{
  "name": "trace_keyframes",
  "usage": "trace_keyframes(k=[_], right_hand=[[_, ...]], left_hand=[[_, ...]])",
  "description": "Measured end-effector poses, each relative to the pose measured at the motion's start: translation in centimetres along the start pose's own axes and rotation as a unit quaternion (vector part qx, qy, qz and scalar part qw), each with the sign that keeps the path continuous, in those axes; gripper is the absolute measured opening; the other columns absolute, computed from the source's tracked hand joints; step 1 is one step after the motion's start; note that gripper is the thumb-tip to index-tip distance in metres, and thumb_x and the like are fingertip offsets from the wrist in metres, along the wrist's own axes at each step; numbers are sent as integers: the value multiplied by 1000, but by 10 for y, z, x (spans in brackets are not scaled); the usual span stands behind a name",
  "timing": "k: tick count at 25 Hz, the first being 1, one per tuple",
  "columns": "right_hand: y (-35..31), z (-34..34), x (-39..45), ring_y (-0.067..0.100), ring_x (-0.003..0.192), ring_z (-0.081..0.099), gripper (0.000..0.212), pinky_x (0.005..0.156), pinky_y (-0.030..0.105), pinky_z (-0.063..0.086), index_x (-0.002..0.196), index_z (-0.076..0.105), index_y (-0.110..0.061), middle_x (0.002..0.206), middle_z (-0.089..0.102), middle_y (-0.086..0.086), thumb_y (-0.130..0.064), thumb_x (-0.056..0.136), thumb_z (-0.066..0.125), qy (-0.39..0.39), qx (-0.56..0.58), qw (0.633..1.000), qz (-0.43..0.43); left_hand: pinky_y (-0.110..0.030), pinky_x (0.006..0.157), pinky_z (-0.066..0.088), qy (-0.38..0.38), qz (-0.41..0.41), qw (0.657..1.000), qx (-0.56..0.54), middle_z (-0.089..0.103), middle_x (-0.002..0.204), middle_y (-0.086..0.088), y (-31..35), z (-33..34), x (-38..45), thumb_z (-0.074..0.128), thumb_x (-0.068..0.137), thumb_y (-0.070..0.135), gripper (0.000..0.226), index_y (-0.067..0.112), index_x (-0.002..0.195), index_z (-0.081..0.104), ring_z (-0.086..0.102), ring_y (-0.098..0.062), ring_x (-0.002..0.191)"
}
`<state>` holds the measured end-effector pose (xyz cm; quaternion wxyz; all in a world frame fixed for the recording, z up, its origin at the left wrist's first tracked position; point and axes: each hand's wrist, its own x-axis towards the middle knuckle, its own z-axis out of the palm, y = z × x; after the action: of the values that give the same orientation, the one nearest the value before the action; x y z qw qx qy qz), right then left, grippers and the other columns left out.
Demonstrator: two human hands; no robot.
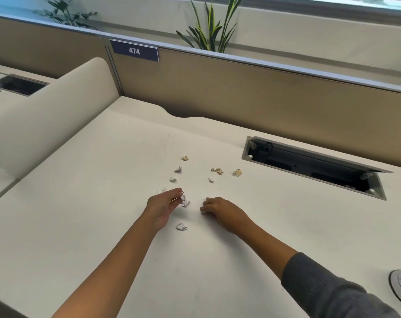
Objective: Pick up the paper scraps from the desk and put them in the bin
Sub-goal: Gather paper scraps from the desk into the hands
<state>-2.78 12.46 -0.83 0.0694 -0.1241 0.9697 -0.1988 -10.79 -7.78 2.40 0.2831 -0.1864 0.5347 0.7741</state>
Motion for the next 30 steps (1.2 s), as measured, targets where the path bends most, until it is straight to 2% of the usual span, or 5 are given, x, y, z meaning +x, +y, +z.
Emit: trace_keyframes(k=[4, 7, 12, 17, 30], right_hand=[[-4, 7, -29, 23, 90, 62, 19, 73, 36, 50, 97, 71, -11, 102, 65, 1, -17, 99, 52, 16, 8, 997, 69], [-5, 5, -53, 8, 70, 61, 13, 64, 23, 46, 90, 73, -15, 86, 67, -5, -19, 93, 62, 54, 129, 976, 164], [4, -6, -102, 7, 73, 73, 6, 70, 17, 54, 83, 78, -19, 80, 76, -5, -26, 84, 77, 161, 427, 840, 292], [12, -18, -153, 15, 91, 72, 16, 89, 21, 55, 93, 79, -9, 93, 75, 6, -22, 84, 79, 165, 614, 723, 271], [51, -80, -282, 19, 98, 72, 12, 86, 19, 56, 95, 79, -8, 103, 76, 10, -13, 85, 76, 329, 603, 662, 300]], left_hand=[[-30, 82, 54, -57, -16, 998, 3, 58, 78, -17, -11, 11, -13, 64, 80, -10, 9, -3, 85, 62, 58, -27, 66], [-31, 82, 53, -63, -24, 998, 3, 58, 79, -17, -24, 23, -22, 63, 81, -10, 13, -5, 92, 61, 56, -30, 68], [-29, 73, 57, -71, -29, 997, 4, 62, 74, -17, -44, 47, -35, 64, 79, -11, 17, -8, 96, 63, 60, -28, 63], [-28, 71, 57, -108, -47, 993, 9, 62, 76, -17, -64, 75, -48, 64, 80, -10, 12, -5, 91, 64, 61, -27, 64], [-26, 67, 60, -171, -90, 981, 9, 66, 76, -15, -107, 164, -84, 63, 83, -10, 15, -4, 97, 63, 64, -25, 64]])
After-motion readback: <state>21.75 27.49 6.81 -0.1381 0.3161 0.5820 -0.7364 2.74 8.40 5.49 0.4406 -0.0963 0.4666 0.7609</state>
